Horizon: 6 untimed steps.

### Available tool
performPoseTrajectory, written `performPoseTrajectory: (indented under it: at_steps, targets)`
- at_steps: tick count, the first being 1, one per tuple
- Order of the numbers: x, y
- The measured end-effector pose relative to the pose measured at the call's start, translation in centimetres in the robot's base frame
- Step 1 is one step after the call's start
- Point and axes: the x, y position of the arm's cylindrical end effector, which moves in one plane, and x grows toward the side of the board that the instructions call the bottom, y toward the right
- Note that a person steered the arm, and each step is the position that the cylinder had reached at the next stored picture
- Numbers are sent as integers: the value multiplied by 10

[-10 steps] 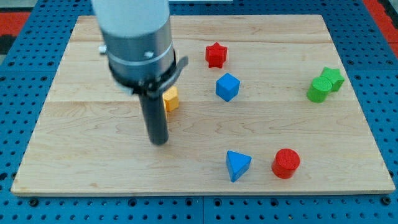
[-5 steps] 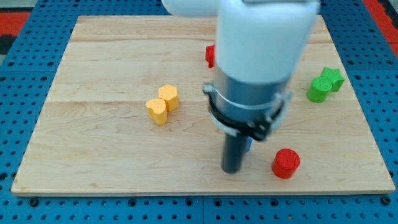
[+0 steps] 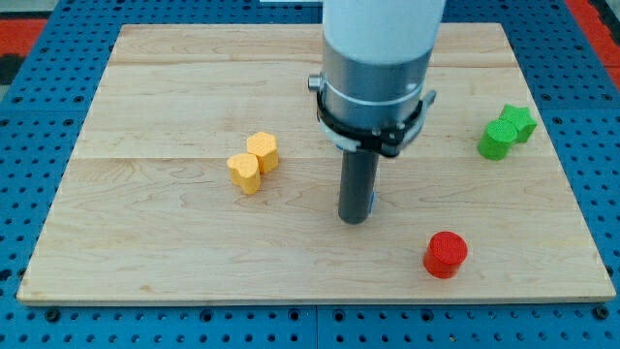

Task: Move the blue triangle into the bottom of the blue cube

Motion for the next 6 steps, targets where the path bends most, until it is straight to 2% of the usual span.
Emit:
performPoseTrajectory:
  at_steps: [1,3,4,5,6]
  targets:
    - [-28,2]
    - [-21,29]
    - [-36,32]
    - [-42,5]
    - [-18,52]
